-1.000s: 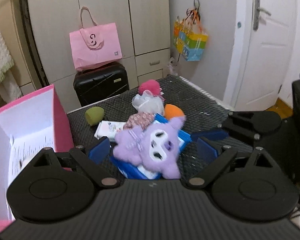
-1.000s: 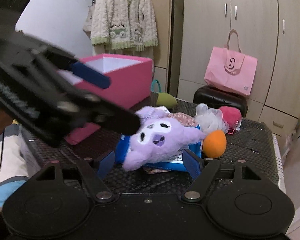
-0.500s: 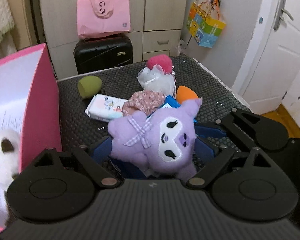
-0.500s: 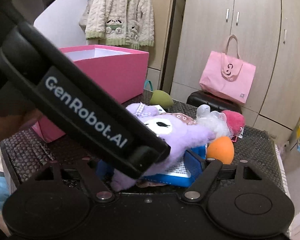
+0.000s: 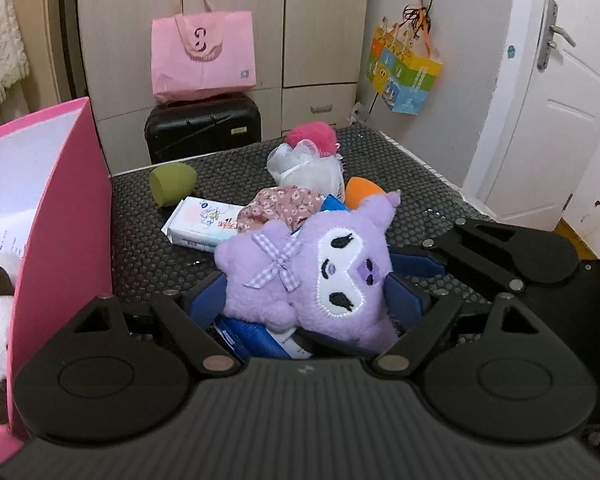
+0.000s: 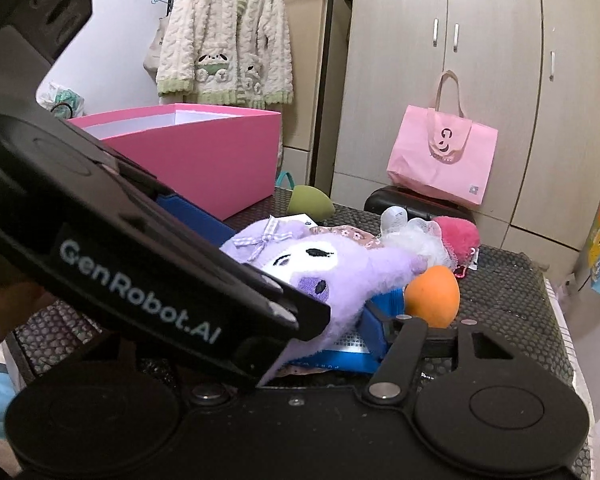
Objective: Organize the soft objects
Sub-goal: 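Reach the left gripper to the purple plush and close on it, then carry the purple plush into the pink box and open the left gripper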
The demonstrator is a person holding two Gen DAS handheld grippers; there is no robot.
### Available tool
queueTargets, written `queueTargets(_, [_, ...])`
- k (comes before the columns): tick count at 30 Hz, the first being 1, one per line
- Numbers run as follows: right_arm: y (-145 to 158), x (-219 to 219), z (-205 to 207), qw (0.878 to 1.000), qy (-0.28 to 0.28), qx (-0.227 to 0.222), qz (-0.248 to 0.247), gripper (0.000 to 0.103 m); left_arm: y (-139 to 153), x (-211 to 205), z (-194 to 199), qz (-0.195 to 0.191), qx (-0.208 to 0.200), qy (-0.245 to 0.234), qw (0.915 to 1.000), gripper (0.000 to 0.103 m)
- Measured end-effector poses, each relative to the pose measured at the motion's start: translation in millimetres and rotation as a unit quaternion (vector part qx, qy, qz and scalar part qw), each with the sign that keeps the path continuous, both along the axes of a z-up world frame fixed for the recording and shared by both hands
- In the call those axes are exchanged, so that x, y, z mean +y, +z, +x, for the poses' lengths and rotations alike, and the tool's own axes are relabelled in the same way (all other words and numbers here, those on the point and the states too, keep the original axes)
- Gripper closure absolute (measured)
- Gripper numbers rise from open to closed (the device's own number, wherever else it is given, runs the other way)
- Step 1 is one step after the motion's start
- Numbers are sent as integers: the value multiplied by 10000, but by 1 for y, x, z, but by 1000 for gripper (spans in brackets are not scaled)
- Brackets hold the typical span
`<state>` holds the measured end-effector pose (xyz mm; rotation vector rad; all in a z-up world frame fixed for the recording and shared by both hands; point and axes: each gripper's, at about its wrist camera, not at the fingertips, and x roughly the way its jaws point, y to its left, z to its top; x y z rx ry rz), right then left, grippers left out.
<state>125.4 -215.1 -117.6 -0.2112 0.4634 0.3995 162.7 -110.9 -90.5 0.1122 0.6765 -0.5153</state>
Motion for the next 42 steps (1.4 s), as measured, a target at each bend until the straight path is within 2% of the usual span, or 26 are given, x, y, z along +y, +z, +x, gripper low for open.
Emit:
queueTargets(12, [12, -1, -8, 9999, -19, 19, 109, 37, 11, 2, -16, -49, 55, -37, 10000, 18])
queueTargets(19, [26, 5, -28, 9999, 11, 139, 82, 37, 24, 11, -33, -89, 286, -94, 9995, 18])
queueTargets(33, [54, 35, -73, 9979, 341, 534, 128, 38, 46, 56, -87, -180, 659, -216, 9974, 18])
queueTargets(42, [68, 71, -102, 9967, 671, 450, -24, 38, 62, 90, -120, -124, 633, -177, 9978, 18])
